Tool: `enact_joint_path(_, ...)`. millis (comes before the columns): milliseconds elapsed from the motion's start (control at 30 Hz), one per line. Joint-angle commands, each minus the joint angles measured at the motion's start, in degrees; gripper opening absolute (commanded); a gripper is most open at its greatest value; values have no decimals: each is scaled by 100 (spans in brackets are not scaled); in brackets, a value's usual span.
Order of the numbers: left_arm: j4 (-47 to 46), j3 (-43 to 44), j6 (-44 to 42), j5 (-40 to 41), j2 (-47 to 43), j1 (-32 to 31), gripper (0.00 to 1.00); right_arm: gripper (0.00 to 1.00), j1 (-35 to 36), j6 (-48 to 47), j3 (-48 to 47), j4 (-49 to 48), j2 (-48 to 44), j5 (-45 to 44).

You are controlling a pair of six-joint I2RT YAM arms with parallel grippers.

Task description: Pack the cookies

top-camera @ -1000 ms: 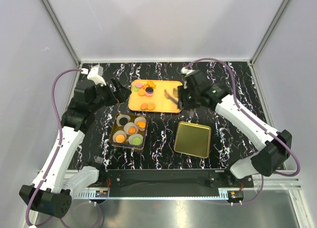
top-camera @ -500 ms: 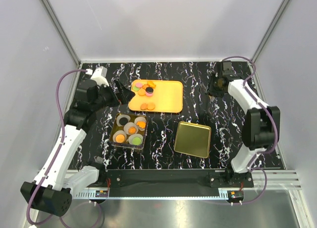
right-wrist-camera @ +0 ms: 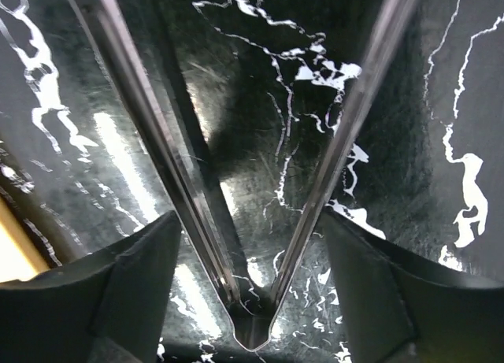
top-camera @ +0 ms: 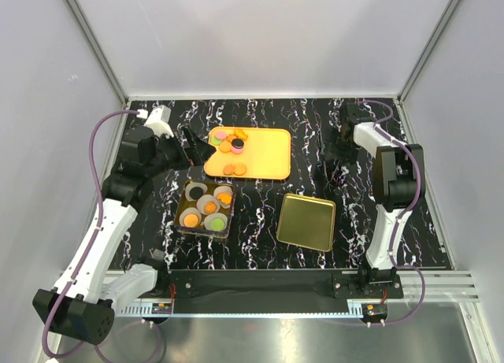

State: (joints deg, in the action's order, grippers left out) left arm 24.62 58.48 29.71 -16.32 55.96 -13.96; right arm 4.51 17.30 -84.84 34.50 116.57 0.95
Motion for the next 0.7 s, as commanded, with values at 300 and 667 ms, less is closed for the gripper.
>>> enact_joint_path(300, -291, -21, -1, -100, -112, 51, 99, 88, 15, -87, -490, 390, -564, -692)
enact_joint_path(667, -475, -126, 140, -433, 37, -2, 99, 77, 690, 896, 2549, -198, -3525, -533)
